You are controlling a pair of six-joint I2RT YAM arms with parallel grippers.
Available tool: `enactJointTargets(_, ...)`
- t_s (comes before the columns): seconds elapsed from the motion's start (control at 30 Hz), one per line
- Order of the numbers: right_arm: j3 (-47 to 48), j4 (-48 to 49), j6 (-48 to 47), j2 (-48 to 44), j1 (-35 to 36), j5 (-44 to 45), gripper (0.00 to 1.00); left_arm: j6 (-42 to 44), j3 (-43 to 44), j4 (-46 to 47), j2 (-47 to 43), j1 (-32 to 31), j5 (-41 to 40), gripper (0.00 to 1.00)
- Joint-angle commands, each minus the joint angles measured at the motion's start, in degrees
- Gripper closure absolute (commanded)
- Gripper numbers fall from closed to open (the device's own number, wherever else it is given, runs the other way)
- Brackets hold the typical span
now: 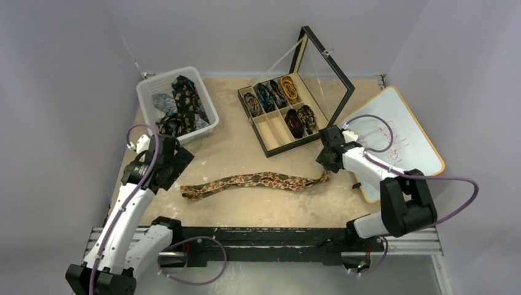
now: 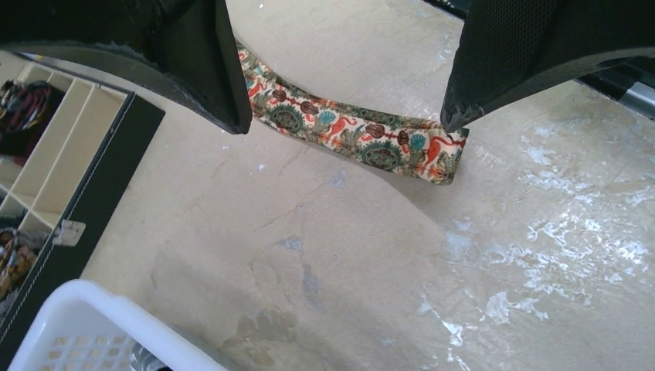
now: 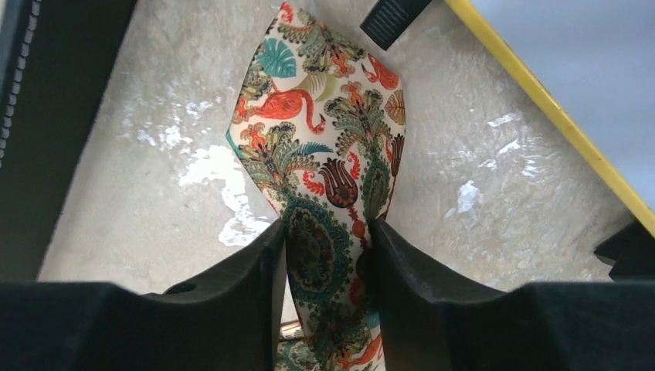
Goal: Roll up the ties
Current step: Flatten out the tie at the center of the board.
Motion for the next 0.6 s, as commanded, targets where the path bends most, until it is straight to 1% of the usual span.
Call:
enactJointTargets(0.0, 2.73, 1.46, -2.75, -1.90, -0.11, -0.60, 0.64, 6.70, 1.92, 2.71, -1.01, 0.50, 3.96, 0.09)
enactJointTargets(0.07, 2.42, 2.93, -2.80, -3.37, -0.16, -1.04, 0.80, 8.22, 1.53, 4.01, -0.91, 0.50, 6.47, 0.09)
enactJointTargets(0.1, 1.73, 4.52, -3.14, -4.97, -0.17, -1.66, 0.89, 8.80, 1.28, 4.79, -0.75, 0.50, 7.90, 0.09)
enactJointTargets(0.2, -2.14, 12.88, -3.68, -12.86, -0.12, -3.57, 0.97, 9.88, -0.34, 7.42, -0.52, 0.50, 11.68, 0.09)
enactJointTargets(0.23, -5.70, 18.45, -3.08, -17.66, -0.17, -3.10, 0.99, 9.85, -1.02, 8.23, -0.55, 0.50, 12.84, 0.09)
enactJointTargets(0.3, -11.18, 25.39, -0.84, -24.32, -0.79, -1.05, 1.00, 9.09, -2.93, 9.91, -0.52, 0.50, 15.40, 0.10)
enactJointTargets(0.33, -14.77, 29.80, -0.06, -29.15, -1.40, -0.87, 1.00, 8.75, -3.99, 10.88, -0.59, 0.50, 16.95, 0.10)
enactJointTargets(0.4, -22.71, 40.45, 1.23, -33.89, -2.57, -3.08, 0.98, 7.88, -5.88, 12.52, -0.79, 0.50, 19.31, 0.10)
enactJointTargets(0.47, -27.75, 46.47, 2.98, -35.42, -3.38, -4.78, 0.89, 7.14, -7.55, 13.57, -0.77, 0.50, 21.03, 0.10)
enactJointTargets(0.5, -29.47, 48.83, 2.90, -35.59, -4.02, -5.80, 0.87, 6.87, -8.24, 14.44, -0.84, 0.51, 21.99, 0.10)
enactJointTargets(0.57, -31.55, 50.52, 3.82, -35.59, -5.05, -5.61, 0.84, 6.43, -9.71, 15.58, -0.81, 0.50, 23.78, 0.11)
